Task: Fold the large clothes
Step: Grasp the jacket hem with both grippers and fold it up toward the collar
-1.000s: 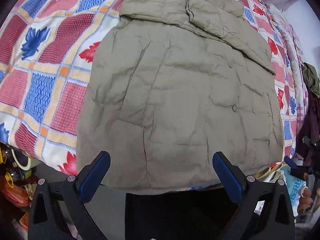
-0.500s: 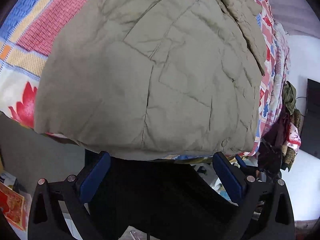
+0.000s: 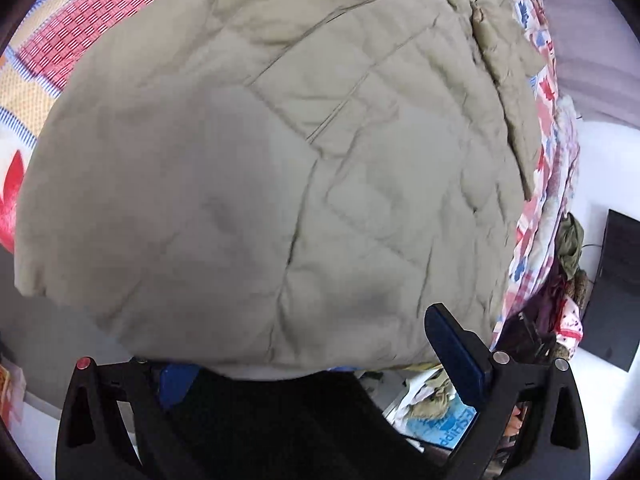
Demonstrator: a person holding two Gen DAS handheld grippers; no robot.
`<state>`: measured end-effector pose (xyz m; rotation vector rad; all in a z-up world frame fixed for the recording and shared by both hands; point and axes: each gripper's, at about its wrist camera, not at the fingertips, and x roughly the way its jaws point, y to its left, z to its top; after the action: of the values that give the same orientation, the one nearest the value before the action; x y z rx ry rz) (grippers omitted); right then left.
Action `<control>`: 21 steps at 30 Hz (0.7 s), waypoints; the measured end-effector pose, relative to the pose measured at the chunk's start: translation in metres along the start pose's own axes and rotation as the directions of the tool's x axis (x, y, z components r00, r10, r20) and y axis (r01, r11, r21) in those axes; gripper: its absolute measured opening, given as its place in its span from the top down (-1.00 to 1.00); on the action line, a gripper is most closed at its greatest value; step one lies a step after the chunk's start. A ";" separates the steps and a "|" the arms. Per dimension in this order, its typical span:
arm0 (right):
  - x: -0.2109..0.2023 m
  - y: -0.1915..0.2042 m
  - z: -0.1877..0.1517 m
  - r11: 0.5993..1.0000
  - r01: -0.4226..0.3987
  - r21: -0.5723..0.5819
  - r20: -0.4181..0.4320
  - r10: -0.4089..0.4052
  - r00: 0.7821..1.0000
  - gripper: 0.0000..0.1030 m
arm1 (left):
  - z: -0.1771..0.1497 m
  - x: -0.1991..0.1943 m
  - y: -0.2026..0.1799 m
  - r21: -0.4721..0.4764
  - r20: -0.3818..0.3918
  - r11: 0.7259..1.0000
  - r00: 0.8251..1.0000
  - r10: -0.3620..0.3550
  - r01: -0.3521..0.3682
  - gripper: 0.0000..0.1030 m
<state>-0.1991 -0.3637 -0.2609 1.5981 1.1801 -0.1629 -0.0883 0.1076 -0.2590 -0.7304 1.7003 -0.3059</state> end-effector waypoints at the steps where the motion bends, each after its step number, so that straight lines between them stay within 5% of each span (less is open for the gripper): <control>1: 0.000 -0.001 0.001 1.000 -0.010 0.011 0.004 0.010 1.000 -0.99 | 0.003 0.001 -0.003 0.007 0.002 1.000 1.000 0.001 -0.001 -0.83; 4: 0.003 -0.002 0.003 0.999 -0.040 0.032 0.006 0.040 0.999 -0.99 | 0.008 0.006 -0.017 0.050 -0.009 0.998 1.000 0.029 -0.028 -0.18; 6: 0.006 -0.002 0.003 0.997 -0.060 0.041 -0.002 0.060 0.998 -0.99 | 0.013 0.007 -0.026 0.070 -0.019 0.997 0.999 0.031 -0.030 0.42; 8: 0.007 0.000 0.003 0.997 -0.061 0.041 -0.006 0.061 0.998 -0.94 | 0.014 0.000 -0.031 0.092 0.009 0.995 0.999 0.047 -0.047 0.52; 9: 0.007 0.001 0.003 0.997 -0.058 0.043 -0.008 0.058 0.998 -0.75 | 0.015 -0.004 -0.034 0.108 0.021 0.993 0.998 0.053 -0.055 0.65; 10: 0.007 0.000 0.002 0.998 -0.045 0.048 -0.013 0.046 0.999 -0.56 | 0.015 -0.007 -0.036 0.122 0.028 0.991 0.998 0.056 -0.059 0.65; 12: 0.008 -0.002 0.003 0.998 0.007 0.060 -0.025 -0.006 1.000 0.23 | 0.015 -0.017 -0.045 0.161 0.049 0.984 0.997 0.064 -0.071 0.65; 14: 0.007 -0.005 0.004 0.997 0.045 0.064 -0.026 -0.043 0.999 0.58 | 0.016 -0.030 -0.054 0.202 0.071 0.976 0.995 0.067 -0.080 0.65; 21: -0.012 0.037 -0.001 0.993 0.061 -0.104 0.015 -0.060 0.998 0.76 | 0.028 -0.074 -0.088 0.316 0.169 0.942 0.984 0.057 -0.109 0.65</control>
<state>-0.1780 -0.3673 -0.2285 1.4694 1.2097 -0.1477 -0.0275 0.0904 -0.1594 -0.4256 1.4786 -0.4450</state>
